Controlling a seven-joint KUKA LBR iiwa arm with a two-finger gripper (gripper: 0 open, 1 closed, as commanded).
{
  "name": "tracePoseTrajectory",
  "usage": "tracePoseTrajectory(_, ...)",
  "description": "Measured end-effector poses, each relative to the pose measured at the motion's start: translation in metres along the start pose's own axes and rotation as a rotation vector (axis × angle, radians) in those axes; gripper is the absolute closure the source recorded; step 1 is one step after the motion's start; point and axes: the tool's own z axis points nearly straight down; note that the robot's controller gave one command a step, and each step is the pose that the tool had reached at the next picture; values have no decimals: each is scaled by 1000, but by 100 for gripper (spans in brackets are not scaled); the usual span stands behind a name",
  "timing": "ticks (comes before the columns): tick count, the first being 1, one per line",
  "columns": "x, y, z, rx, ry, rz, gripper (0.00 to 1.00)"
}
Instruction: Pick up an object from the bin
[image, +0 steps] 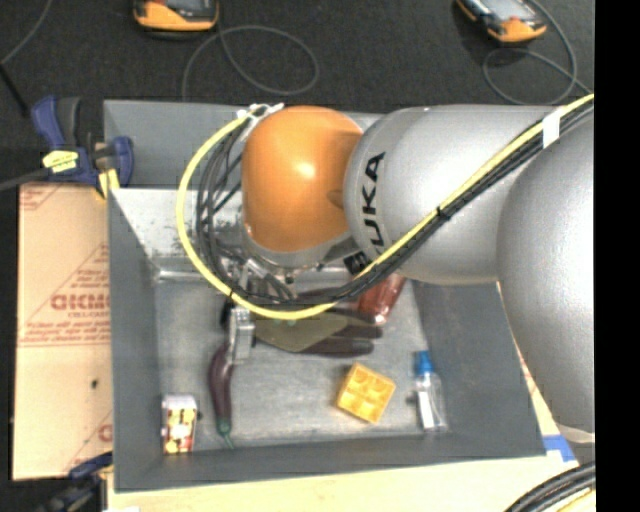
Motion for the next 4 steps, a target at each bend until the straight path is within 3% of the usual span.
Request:
tracePoseTrajectory(1, -1, -1, -5, -1, -7, 5, 0)
tracePoseTrajectory(3, -49, -69, 125, -1, -15, -107, 0)
tracePoseTrajectory(4, -47, -79, 150, -4, -18, 12, 0)
